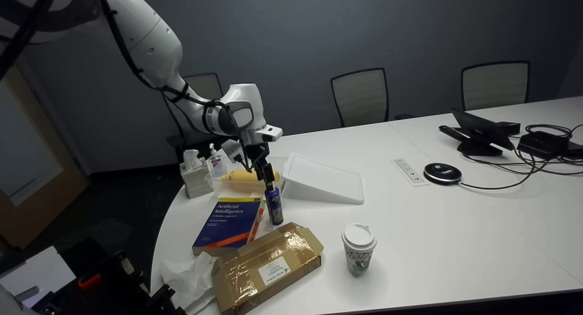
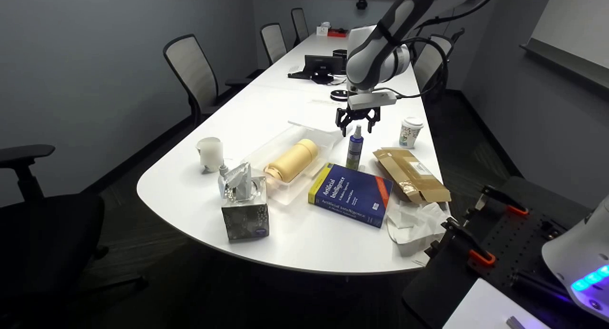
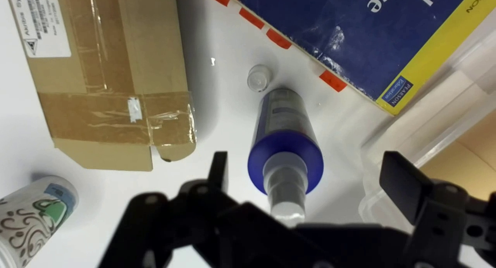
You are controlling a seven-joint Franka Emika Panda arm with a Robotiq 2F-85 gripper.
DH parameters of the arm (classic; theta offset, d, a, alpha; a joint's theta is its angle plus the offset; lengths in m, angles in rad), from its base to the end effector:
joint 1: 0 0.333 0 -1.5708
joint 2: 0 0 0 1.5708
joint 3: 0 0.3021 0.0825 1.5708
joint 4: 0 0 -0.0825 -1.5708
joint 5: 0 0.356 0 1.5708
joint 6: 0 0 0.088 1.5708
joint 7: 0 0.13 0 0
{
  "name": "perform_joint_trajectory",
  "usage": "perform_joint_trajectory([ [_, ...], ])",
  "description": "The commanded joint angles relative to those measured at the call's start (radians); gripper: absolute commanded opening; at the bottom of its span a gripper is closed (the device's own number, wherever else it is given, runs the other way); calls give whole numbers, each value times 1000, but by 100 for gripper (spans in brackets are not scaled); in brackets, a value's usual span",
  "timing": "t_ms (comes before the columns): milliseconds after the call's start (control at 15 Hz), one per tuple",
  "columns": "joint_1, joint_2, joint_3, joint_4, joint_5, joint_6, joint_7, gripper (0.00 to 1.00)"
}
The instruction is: Open the storage bin, then place the blue bottle inside it
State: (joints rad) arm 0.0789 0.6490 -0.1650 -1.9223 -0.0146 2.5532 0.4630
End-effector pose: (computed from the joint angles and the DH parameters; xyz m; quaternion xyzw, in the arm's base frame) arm 0.5950 -0.0506 0.1420 0.9670 -0.2492 0.0050 0.0538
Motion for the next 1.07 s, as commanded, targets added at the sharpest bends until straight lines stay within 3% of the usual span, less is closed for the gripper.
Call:
perform_joint_trajectory([
  [0, 39, 6, -32, -2, -10, 38, 51, 100],
  [333, 73, 14, -67, -5, -20, 56, 97, 100],
  [400, 78, 15, -73, -7, -22, 59, 105, 79],
  [1000, 128, 30, -129, -8, -63, 59, 183, 12],
])
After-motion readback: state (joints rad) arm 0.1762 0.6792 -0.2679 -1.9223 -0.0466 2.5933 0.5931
